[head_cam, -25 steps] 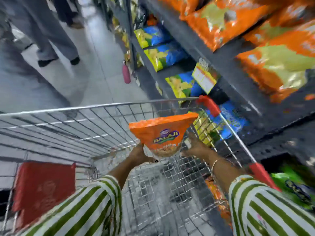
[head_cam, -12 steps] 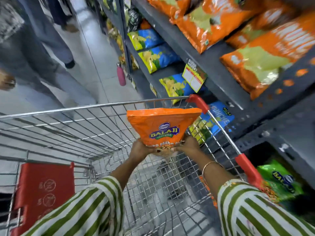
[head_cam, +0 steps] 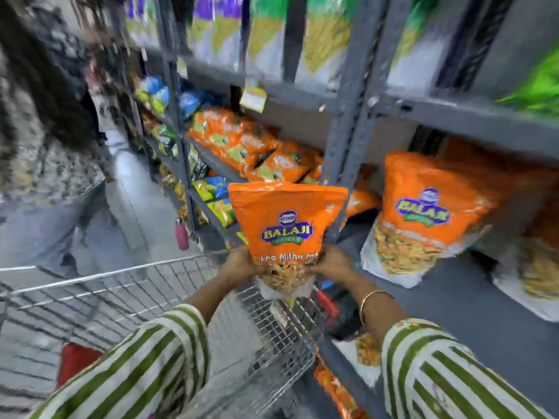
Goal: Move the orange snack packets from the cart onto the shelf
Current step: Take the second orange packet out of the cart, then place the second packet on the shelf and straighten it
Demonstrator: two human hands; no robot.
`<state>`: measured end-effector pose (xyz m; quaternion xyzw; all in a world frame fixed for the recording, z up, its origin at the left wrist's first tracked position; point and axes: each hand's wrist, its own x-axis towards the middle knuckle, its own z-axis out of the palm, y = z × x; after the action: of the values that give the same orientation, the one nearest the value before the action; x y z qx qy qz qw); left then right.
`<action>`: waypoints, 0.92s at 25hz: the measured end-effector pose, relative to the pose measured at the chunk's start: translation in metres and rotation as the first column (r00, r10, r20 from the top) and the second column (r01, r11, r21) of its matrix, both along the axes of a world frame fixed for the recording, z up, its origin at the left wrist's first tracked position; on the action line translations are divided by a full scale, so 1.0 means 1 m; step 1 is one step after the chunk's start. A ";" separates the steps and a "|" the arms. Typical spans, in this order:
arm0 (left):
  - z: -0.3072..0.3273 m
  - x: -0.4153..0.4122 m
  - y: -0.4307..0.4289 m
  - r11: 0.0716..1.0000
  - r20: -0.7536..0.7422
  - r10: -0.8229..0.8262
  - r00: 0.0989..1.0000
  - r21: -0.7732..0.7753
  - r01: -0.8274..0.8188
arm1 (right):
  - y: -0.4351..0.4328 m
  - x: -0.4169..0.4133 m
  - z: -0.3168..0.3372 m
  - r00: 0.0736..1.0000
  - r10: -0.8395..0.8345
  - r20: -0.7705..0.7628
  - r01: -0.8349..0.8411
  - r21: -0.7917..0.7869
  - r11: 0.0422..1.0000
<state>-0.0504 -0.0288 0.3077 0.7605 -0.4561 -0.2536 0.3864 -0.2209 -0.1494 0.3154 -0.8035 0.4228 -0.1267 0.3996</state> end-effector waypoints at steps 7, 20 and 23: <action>0.068 -0.102 -0.040 0.956 0.119 -0.291 0.949 0.005 0.293 | 0.006 -0.138 0.077 0.990 -0.143 0.020 0.144 -0.046 0.989; 0.058 -0.280 -0.146 0.791 -0.111 -0.597 0.794 0.081 0.606 | -0.009 -0.313 0.051 0.764 -0.630 0.136 0.631 0.045 0.775; 0.048 -0.297 -0.164 0.763 -0.146 -0.619 0.772 0.118 0.635 | -0.016 -0.327 0.037 0.723 -0.676 0.146 0.675 0.063 0.735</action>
<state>-0.3471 -0.1926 0.3553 0.5792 -0.6425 -0.4413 0.2388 -0.5484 -0.1655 0.3527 -0.5808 0.6532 -0.3258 0.3605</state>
